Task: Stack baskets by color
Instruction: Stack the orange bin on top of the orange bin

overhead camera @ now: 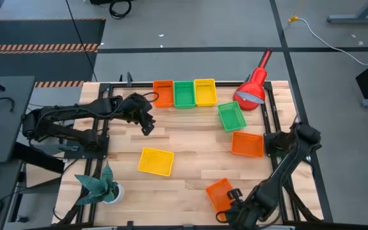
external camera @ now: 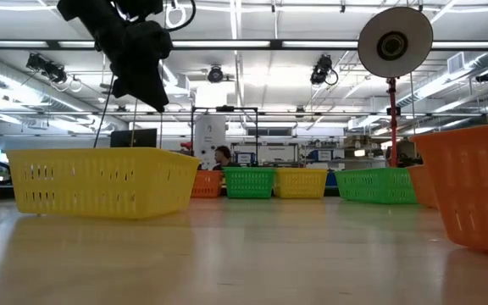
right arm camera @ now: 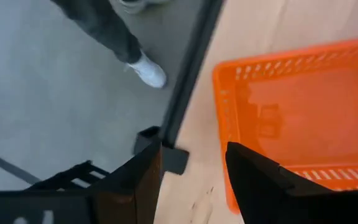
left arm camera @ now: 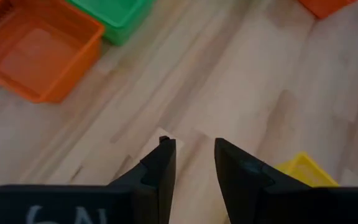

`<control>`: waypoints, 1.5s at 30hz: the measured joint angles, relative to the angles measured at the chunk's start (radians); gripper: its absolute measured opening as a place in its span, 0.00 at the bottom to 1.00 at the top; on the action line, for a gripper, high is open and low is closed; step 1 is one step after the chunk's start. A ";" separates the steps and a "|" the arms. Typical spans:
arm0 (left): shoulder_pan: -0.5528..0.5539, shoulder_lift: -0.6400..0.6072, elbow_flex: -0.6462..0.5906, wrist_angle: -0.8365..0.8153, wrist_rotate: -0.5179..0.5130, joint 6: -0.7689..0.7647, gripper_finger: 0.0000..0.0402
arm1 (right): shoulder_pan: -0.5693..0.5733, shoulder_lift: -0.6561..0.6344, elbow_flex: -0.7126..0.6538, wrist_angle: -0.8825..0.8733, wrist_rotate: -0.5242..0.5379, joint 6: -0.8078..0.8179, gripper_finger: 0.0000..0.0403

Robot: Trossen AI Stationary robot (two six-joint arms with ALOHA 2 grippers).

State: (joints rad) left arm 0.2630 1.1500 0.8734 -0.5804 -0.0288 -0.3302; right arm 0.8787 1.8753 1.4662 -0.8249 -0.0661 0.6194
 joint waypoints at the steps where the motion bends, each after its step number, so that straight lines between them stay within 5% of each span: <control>1: -0.012 0.000 0.000 0.001 0.000 0.000 0.29 | 0.000 0.019 0.000 0.001 0.001 0.009 0.44; 8: -0.072 0.000 0.000 0.013 0.000 0.000 0.29 | -0.014 0.103 0.000 -0.010 0.057 0.043 0.35; 18: -0.105 0.000 0.000 0.048 0.000 -0.019 0.29 | -0.146 0.116 0.001 -0.058 0.156 -0.104 0.03; 23: -0.123 0.000 0.000 0.045 0.000 -0.021 0.29 | -0.266 0.116 0.001 -0.070 0.225 -0.266 0.09; 32: -0.191 0.001 0.000 0.043 0.001 -0.041 0.29 | -0.485 0.117 0.000 0.057 0.189 -0.437 0.06; 42: -0.288 0.001 0.000 0.056 0.000 -0.201 0.29 | -0.634 0.076 -0.001 0.144 -0.035 -0.436 0.33; 45: -0.333 0.009 -0.001 0.127 -0.007 -0.212 0.29 | -0.643 0.011 -0.001 0.121 -0.018 -0.407 0.36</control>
State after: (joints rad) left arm -0.0705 1.1589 0.8722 -0.4535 -0.0353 -0.5426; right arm 0.2359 1.8867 1.4651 -0.7034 -0.0842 0.2120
